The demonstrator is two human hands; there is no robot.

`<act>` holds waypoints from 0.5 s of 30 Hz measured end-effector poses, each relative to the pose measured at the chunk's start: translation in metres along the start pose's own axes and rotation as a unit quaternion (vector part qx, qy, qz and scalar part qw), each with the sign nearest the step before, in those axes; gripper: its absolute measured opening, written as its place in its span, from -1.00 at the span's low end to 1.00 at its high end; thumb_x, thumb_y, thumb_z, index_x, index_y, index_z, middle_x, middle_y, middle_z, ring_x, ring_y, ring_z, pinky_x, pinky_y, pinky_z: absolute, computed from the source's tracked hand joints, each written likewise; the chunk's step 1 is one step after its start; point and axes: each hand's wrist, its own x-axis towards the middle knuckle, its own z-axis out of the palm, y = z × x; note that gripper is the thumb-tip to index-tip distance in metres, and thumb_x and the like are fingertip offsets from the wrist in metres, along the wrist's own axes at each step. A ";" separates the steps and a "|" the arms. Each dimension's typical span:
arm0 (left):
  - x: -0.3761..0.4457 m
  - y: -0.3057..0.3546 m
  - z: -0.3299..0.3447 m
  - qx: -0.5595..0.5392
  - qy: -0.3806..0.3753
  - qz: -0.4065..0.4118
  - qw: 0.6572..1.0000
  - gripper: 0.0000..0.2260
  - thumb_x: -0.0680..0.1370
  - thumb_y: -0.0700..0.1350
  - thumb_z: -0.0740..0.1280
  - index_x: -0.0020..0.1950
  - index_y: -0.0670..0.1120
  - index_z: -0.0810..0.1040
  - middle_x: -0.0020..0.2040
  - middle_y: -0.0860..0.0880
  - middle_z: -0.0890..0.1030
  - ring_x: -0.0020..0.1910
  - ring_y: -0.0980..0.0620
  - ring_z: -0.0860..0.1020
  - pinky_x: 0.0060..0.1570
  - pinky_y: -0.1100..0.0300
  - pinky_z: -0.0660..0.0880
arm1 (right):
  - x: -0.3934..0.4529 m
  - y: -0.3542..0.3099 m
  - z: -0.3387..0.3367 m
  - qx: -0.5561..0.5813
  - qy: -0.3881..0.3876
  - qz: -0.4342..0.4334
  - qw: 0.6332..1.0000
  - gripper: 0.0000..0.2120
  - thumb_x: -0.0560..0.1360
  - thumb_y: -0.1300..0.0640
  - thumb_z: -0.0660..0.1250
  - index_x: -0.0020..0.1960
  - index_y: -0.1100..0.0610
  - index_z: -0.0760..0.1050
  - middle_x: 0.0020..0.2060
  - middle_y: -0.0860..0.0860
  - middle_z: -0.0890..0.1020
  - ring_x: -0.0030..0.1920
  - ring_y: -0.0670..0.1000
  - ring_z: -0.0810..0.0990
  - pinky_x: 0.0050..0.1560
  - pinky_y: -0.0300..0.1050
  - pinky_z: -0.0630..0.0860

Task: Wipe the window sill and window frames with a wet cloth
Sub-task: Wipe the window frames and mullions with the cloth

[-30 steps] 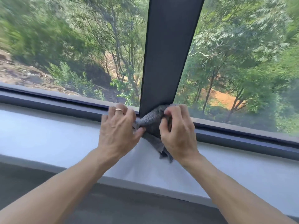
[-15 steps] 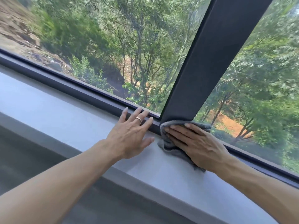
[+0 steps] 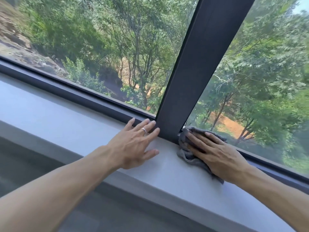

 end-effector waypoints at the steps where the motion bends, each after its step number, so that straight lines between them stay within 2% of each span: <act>1: -0.002 0.002 -0.001 0.000 0.000 0.004 1.000 -0.33 0.59 0.30 -0.13 0.61 -0.01 -0.12 0.61 -0.04 -0.15 0.58 0.03 -0.21 0.53 -0.09 -0.17 | -0.001 0.000 0.000 -0.001 0.000 0.005 1.000 -0.46 0.52 0.16 0.03 0.50 0.08 0.32 0.51 0.12 0.30 0.47 0.12 0.35 0.48 0.08 0.10; 5: -0.006 0.004 -0.003 0.032 0.046 0.036 0.998 -0.28 0.53 0.29 -0.28 0.61 -0.04 -0.03 0.61 -0.06 -0.06 0.58 0.00 -0.16 0.55 -0.07 -0.10 | 0.018 -0.013 -0.002 0.030 0.014 0.033 0.999 -0.49 0.53 0.14 0.02 0.44 0.09 0.42 0.45 0.18 0.39 0.41 0.17 0.43 0.48 0.16 0.25; 8: -0.001 0.012 -0.005 0.060 0.104 0.100 0.988 -0.35 0.60 0.25 -0.12 0.55 -0.10 0.24 0.57 -0.10 0.20 0.57 -0.05 0.08 0.52 -0.09 0.10 | -0.005 -0.005 0.004 0.063 -0.008 0.025 0.998 -0.48 0.54 0.16 0.05 0.48 0.08 0.38 0.52 0.16 0.28 0.47 0.15 0.35 0.45 0.16 0.30; 10: 0.008 0.025 -0.005 0.064 0.112 0.133 0.983 -0.39 0.61 0.22 -0.05 0.51 -0.13 0.31 0.53 -0.11 0.29 0.55 -0.07 0.17 0.49 -0.10 0.18 | -0.040 0.002 0.013 0.075 -0.018 0.025 0.997 -0.49 0.59 0.15 0.06 0.54 0.08 0.27 0.56 0.15 0.17 0.53 0.15 0.23 0.50 0.11 0.23; 12: 0.018 0.042 -0.004 0.064 0.112 0.156 0.979 -0.38 0.61 0.22 -0.06 0.52 -0.14 0.30 0.53 -0.11 0.28 0.56 -0.07 0.14 0.51 -0.07 0.13 | -0.064 0.009 0.015 0.081 -0.019 0.032 0.996 -0.51 0.62 0.13 0.03 0.55 0.11 0.24 0.56 0.17 0.16 0.53 0.16 0.21 0.48 0.08 0.18; 15: 0.030 0.067 -0.005 0.066 0.113 0.173 0.976 -0.35 0.60 0.22 -0.10 0.55 -0.15 0.24 0.56 -0.11 0.22 0.57 -0.05 0.07 0.53 0.01 -0.02 | -0.046 0.005 0.014 0.102 0.007 0.036 0.994 -0.51 0.60 0.12 0.05 0.51 0.14 0.31 0.53 0.19 0.23 0.52 0.16 0.26 0.48 0.09 0.27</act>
